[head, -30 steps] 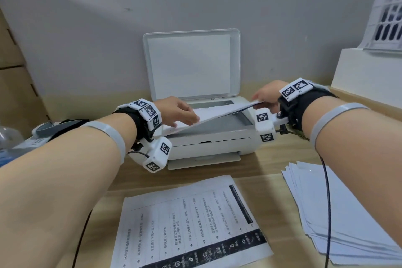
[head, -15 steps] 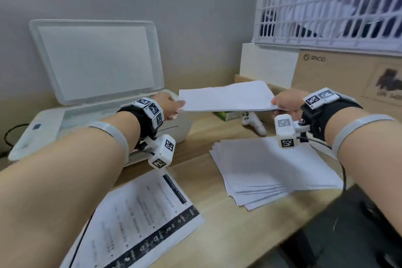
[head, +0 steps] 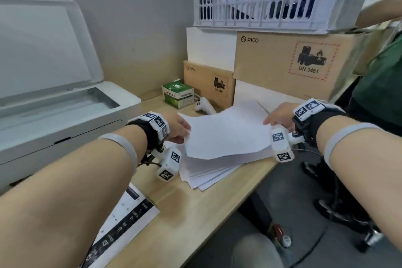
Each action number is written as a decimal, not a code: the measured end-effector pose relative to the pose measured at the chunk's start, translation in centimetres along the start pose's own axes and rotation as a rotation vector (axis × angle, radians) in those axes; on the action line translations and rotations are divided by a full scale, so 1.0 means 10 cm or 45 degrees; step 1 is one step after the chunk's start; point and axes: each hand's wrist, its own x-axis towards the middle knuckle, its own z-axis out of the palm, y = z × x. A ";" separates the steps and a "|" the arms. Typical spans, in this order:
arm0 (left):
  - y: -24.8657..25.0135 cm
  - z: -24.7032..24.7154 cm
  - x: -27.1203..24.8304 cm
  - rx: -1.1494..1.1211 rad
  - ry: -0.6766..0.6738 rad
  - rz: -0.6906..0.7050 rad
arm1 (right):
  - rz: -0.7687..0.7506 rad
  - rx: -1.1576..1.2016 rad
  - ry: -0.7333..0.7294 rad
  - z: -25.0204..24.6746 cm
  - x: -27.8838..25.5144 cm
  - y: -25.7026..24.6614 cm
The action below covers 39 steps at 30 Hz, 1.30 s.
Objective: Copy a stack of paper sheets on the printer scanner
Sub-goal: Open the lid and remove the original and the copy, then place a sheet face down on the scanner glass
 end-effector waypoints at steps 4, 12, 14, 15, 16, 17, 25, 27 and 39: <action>-0.04 0.12 0.00 0.117 -0.084 -0.066 | -0.012 -0.224 0.062 0.07 -0.01 -0.09; -0.22 -0.16 -0.15 0.395 0.040 -0.142 | -0.521 0.138 -0.323 0.30 -0.31 -0.96; -0.37 -0.31 -0.24 0.429 0.075 -0.182 | -0.622 0.141 -0.516 0.53 -0.40 -1.25; -0.45 -0.38 -0.28 0.478 0.104 -0.195 | -0.661 0.155 -0.601 0.68 -0.42 -1.37; -0.55 -0.46 -0.32 0.550 0.142 -0.209 | -0.686 0.176 -0.674 0.84 -0.43 -1.50; -0.66 -0.53 -0.38 0.631 0.171 -0.233 | -0.688 0.190 -0.732 0.99 -0.47 -1.64; -1.36 -0.94 -1.13 0.696 0.173 -0.492 | -0.841 -0.005 -0.905 1.78 -0.73 -2.45; -1.52 -1.00 -1.33 0.648 0.201 -0.608 | -0.898 -0.037 -0.905 1.87 -0.75 -2.57; -1.68 -0.89 -1.82 0.558 0.323 -0.739 | -1.137 -0.298 -0.744 2.12 -1.12 -2.69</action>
